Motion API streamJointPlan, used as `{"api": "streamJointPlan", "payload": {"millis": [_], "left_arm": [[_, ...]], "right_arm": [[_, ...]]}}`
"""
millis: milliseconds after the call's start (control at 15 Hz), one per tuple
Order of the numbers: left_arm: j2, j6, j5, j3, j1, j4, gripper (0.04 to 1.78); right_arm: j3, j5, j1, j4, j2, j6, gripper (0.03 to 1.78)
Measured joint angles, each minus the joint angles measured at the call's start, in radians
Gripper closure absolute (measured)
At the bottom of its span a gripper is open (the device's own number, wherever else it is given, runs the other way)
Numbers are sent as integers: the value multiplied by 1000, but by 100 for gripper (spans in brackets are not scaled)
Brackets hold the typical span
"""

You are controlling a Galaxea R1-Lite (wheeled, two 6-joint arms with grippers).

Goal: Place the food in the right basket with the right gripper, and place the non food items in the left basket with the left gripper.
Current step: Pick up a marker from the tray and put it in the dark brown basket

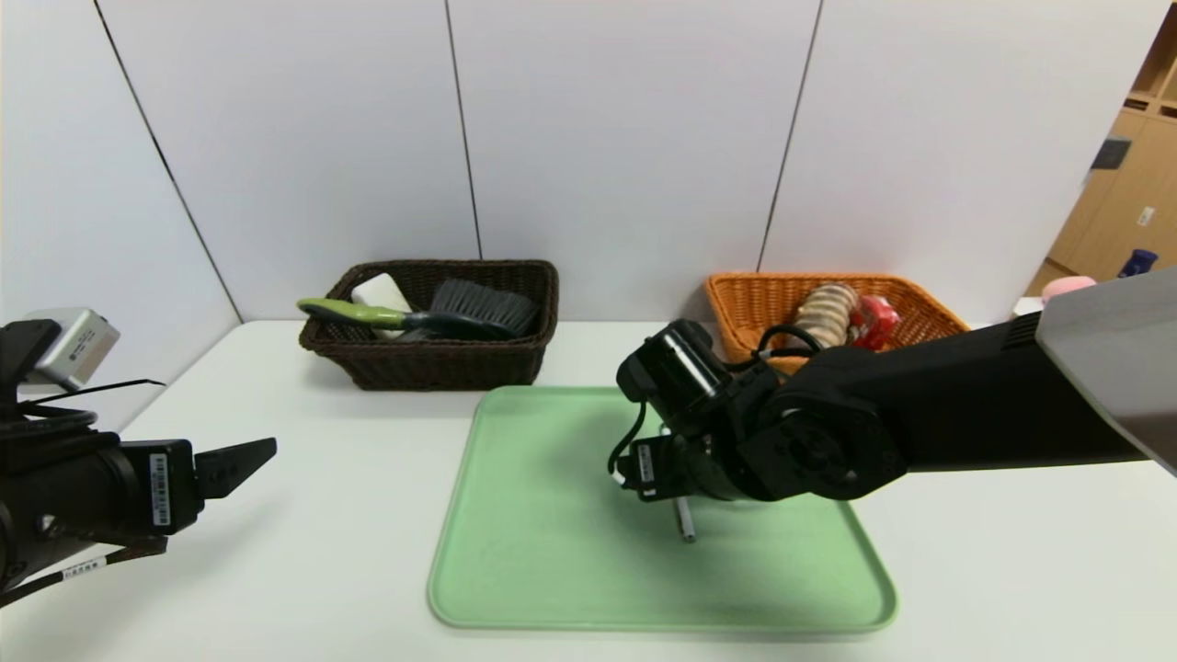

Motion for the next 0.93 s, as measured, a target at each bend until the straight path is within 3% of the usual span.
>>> {"api": "streamJointPlan", "payload": {"millis": [467, 733, 933], "left_arm": [[-27, -8, -1, 7, 1, 0, 13], [-30, -6, -3, 3, 1, 0, 13], [-31, -4, -2, -1, 1, 0, 13]], "right_arm": [[37, 1, 3, 6, -13, 16, 15], [53, 3, 4, 17, -30, 16, 74], [60, 2, 4, 18, -40, 9, 100]]}}
